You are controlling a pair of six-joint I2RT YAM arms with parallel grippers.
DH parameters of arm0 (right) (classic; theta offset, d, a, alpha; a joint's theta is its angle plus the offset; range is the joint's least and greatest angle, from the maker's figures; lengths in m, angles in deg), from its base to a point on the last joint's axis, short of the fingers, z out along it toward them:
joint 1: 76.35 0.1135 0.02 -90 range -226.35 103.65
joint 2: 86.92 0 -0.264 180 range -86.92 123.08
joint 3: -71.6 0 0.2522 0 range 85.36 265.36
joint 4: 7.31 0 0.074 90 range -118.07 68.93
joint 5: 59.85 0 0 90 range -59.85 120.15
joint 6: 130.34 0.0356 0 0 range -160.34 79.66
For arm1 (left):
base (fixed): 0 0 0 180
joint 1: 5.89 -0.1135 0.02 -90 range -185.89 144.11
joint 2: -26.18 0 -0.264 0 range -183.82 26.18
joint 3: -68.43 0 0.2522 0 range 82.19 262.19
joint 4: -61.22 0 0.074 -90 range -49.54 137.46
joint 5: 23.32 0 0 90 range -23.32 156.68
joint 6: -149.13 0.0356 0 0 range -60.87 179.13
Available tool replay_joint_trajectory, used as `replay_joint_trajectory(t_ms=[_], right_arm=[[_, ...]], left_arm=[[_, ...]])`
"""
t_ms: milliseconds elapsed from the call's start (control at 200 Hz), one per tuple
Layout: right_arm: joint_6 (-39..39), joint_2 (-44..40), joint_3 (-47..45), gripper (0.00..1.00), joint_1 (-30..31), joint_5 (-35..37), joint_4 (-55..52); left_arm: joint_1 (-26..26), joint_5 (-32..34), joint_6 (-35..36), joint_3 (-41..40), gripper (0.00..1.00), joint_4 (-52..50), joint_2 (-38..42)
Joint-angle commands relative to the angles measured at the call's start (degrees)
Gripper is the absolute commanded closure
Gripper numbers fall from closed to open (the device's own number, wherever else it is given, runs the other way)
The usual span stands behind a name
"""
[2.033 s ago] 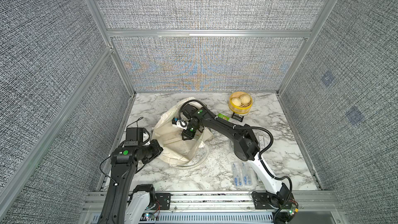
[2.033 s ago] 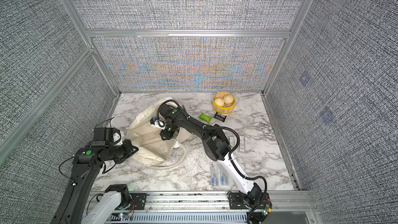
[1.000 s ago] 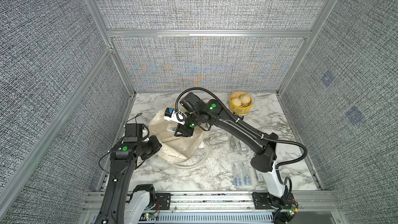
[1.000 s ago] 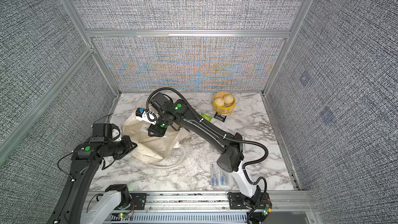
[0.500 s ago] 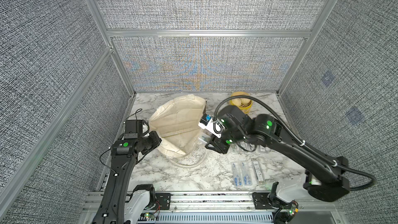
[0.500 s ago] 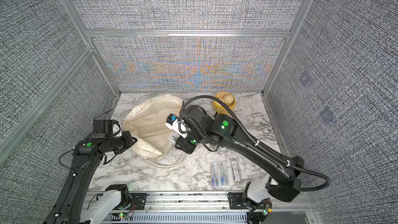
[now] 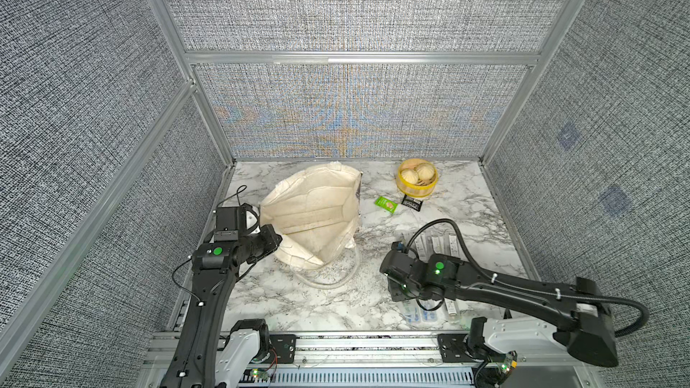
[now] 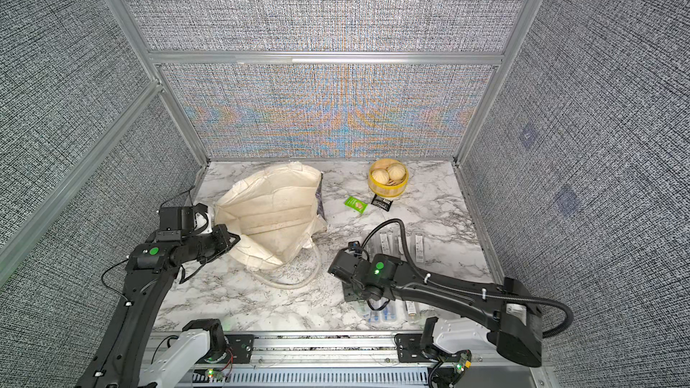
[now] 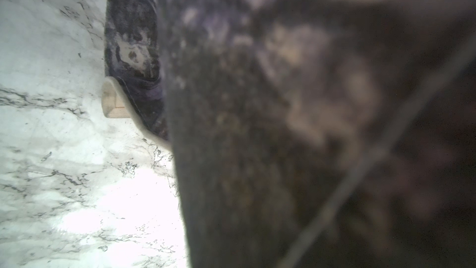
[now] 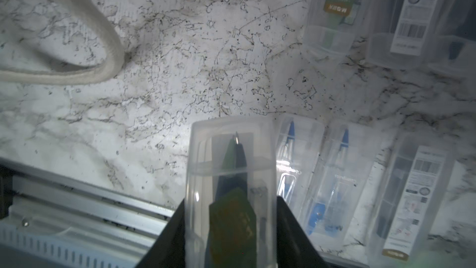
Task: Take out the compass set from the canvas bag
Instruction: Place the compass set at the center of the board, then adjust the canvas bag at the center of the board.
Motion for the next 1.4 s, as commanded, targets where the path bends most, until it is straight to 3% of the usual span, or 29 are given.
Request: replay_joint_trajectory(t_ms=[0, 400, 725, 885, 995, 1080, 1281, 1396], right_arm=[[4.69, 4.97, 1.36, 0.57, -0.50, 1.43, 4.28], [8.04, 12.74, 0.07, 0.52, -0.90, -1.78, 2.23], [6.69, 14.77, 2.31, 0.37, -0.90, -2.28, -0.28], [4.16, 11.06, 13.88, 0.37, -0.03, -0.32, -11.28], [-0.83, 7.56, 24.89, 0.37, -0.02, 6.39, -19.62], [-6.34, 6.41, 29.04, 0.36, -1.34, 10.61, -15.18], [-16.88, 13.72, 36.19, 0.25, -11.69, 8.29, -0.15], [-20.41, 19.10, 41.33, 0.26, -16.27, -1.23, 5.55]], left_arm=[[-0.12, 0.05, 1.26, 0.24, 1.00, 1.45, 0.48], [-0.11, 0.54, 2.24, 0.05, 1.00, 1.07, 0.88], [-0.12, 1.53, 2.55, 0.76, 1.00, 0.25, 1.49], [-0.12, 1.68, 2.51, 1.37, 1.00, -0.35, 0.84], [-0.12, 1.60, 1.21, 1.31, 1.00, -0.15, 0.46], [-0.12, 0.89, -0.14, 1.30, 1.00, 0.41, 0.08], [-0.12, 0.77, -1.32, 3.59, 1.00, -1.99, -2.23], [-0.12, 0.90, -2.40, 4.13, 1.00, -2.77, -2.66]])
